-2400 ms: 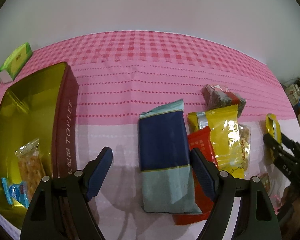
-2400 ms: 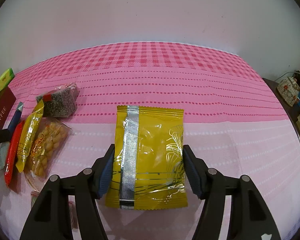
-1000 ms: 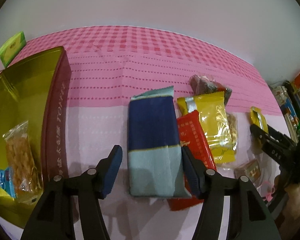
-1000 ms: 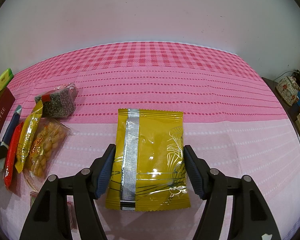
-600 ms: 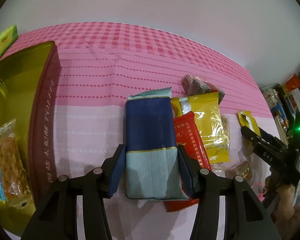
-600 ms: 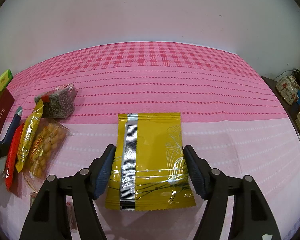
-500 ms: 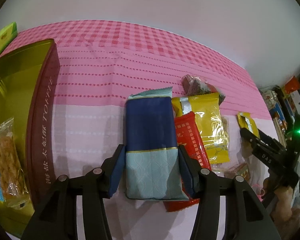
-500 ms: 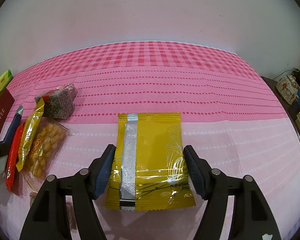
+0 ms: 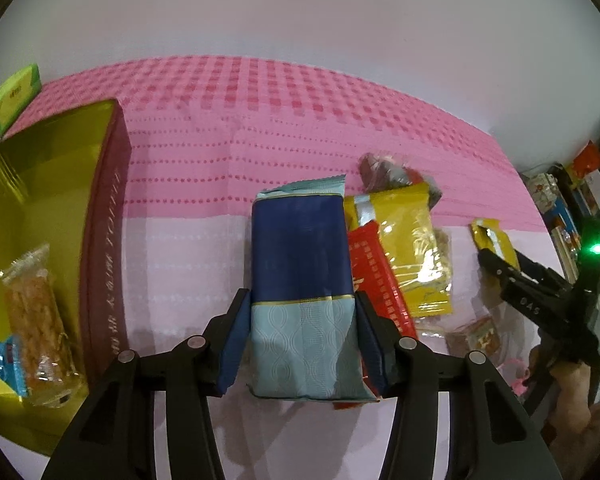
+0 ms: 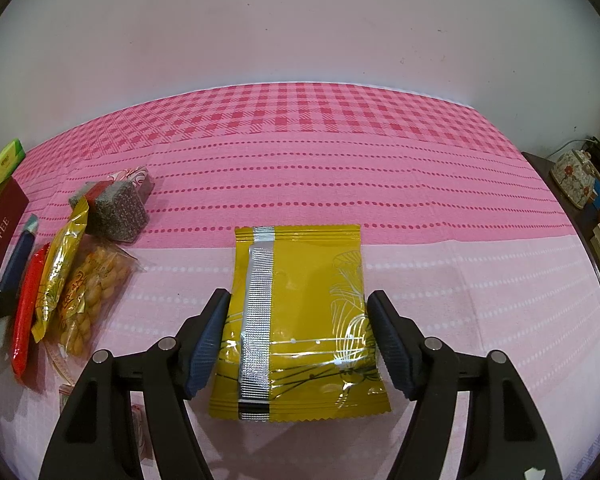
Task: Organize snacks
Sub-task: 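Close the left tool on the blue-and-white bar while the right tool holds the yellow packet, then carry the blue-and-white bar into the tin with the left tool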
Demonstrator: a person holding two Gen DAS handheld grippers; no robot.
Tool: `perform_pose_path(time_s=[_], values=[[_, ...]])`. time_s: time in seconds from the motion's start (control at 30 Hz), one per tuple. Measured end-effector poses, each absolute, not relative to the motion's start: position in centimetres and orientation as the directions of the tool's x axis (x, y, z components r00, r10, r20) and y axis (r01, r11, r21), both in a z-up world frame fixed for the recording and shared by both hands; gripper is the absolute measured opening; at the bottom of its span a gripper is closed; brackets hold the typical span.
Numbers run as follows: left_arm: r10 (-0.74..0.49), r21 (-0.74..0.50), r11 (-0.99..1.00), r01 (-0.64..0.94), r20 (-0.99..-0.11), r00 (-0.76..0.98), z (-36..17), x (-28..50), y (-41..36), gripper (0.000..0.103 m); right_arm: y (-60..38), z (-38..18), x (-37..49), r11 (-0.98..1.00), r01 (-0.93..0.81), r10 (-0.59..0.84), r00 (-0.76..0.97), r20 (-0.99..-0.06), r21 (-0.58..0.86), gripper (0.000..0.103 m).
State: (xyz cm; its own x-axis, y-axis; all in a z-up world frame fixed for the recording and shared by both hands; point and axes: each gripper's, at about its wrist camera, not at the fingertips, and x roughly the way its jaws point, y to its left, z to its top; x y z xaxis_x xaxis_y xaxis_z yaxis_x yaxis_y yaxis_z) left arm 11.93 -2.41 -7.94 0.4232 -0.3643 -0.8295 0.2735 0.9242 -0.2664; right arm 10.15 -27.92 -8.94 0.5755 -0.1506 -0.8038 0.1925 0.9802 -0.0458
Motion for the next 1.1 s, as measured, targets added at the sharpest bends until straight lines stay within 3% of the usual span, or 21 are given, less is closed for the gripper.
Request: perform_pose_path(time_s=[0.53,1.1], values=[[-0.242,-0.145,0.965,0.220,-0.820,0.519,-3.5,10.8,1.1,0.051,-27.9,-8.9,10.1,0.980,0.193,-0.149,0.575,-0.804,-0.044,0.066],[-0.083,-0.086,0.996,0.021,-0.833,0.547,-3.6,11.6,12.4,0.051,-28.0,-8.9,10.2,0.980,0.193,-0.149,0.574,-0.805,-0.044,0.066]])
